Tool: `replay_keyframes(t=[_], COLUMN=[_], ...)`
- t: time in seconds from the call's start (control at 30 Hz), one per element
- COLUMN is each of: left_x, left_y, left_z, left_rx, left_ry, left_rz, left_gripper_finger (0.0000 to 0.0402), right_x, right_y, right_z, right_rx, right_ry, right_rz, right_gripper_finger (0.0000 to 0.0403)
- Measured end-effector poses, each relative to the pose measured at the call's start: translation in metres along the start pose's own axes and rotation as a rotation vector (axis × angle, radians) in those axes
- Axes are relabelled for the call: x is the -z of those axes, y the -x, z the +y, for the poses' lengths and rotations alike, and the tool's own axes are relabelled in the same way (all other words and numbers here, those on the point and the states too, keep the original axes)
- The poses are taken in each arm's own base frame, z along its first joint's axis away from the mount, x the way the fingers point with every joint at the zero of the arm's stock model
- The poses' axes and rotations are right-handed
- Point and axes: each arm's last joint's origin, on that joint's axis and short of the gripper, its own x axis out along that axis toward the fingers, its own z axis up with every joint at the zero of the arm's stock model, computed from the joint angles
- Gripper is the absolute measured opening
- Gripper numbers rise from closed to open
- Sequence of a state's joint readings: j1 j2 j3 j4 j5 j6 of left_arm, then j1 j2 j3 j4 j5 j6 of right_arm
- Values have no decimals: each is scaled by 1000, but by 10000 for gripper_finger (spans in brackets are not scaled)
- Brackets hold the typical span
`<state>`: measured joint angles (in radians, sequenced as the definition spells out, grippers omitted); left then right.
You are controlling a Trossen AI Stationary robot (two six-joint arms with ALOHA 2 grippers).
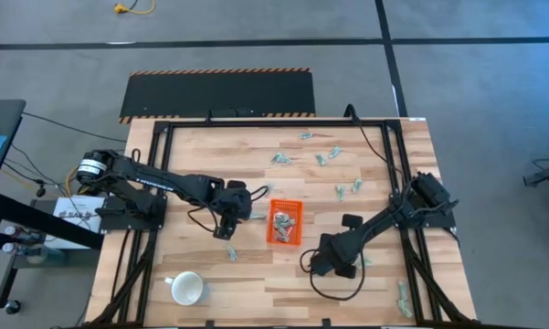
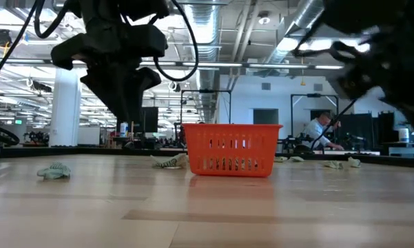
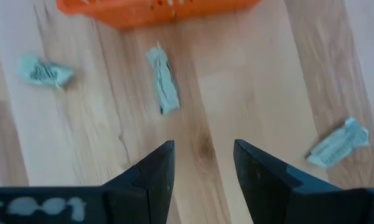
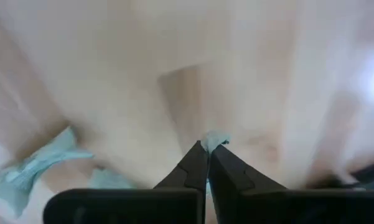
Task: Pick and place Stevia / Truvia into bins
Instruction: Put the stevia packet into the orange bin
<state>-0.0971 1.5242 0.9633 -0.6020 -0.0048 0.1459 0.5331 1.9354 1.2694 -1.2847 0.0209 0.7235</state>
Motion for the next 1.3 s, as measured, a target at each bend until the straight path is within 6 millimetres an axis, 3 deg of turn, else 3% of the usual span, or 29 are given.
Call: replay_keyframes(t=[0.23, 0.47, 0.63, 0.8, 1.0, 1.3], left_x=[4, -7, -12, -15, -17, -17], left_y=[0, 1, 1, 2, 2, 2], left_z=[-1, -4, -3, -3, -3, -1], left_rx=[35, 153, 154, 152, 145, 112], left_ry=[12, -68, -95, -106, -106, -87], left_rz=[35, -92, -150, -177, -202, -201], left_gripper_finger=[155, 155, 155, 155, 155, 155], right_x=[-26, -54, -80, -97, -109, -116], right_y=[39, 76, 91, 99, 95, 94], right_z=[-12, -37, -48, -65, -80, -88], right_rx=[81, 160, 68, -35, -113, -138], right_ry=[13, 49, 122, 167, 177, 181], right_rz=[-231, -426, -608, -700, -687, -710], right_gripper_finger=[3, 2, 3, 1, 15, 89])
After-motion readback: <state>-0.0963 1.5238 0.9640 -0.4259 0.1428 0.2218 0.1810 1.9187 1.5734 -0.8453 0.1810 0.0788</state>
